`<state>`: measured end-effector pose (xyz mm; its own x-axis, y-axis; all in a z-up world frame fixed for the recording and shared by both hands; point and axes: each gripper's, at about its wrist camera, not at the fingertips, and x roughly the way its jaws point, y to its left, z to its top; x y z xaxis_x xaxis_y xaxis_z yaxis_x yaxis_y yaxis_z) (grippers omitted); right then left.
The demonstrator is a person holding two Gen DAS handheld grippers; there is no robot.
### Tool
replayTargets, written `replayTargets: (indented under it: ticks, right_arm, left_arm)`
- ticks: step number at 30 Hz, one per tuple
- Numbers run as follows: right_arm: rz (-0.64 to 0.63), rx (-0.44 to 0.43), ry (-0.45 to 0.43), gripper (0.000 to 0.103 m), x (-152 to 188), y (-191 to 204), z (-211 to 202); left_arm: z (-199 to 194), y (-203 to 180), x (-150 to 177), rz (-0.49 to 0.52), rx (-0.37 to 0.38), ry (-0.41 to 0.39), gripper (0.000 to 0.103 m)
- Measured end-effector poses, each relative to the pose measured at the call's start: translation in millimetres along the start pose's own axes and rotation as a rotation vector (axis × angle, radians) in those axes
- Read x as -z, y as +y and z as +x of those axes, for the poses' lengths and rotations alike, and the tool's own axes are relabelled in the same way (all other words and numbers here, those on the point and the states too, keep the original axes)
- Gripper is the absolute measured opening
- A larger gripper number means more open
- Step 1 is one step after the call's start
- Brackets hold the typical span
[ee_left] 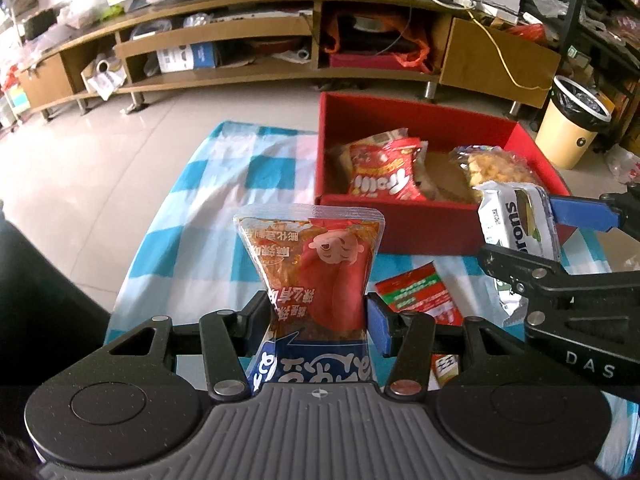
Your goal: Organize snacks
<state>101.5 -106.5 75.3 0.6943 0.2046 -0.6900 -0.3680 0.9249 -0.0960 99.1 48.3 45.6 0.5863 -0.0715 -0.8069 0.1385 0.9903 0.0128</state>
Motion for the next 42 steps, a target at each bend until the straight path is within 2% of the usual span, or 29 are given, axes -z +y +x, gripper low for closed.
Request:
replayTargets:
  ticks: [15,26,32,42]
  right_arm:
    - [0.083,0.048,-0.041,0.058,-3,-40,-10]
    - [0.153,0.078,-0.069,0.058,-14,-73,-4]
    - [0.163,0.095,-0.070,0.058,-24,-87,11]
    - [0.194,0.096,-0.029,0.058,-41,-113,66]
  left_arm:
    - [2,-39,-30,0.052,0.002,-0.072,0.059]
    - [15,-51,-57,0.055,0.010,-0.103,0.059]
    - [34,-57,-77,0.050,0.008,-0.108,0.059]
    - [78,-64,-103,0.053,-0.006,-0.094,0.059]
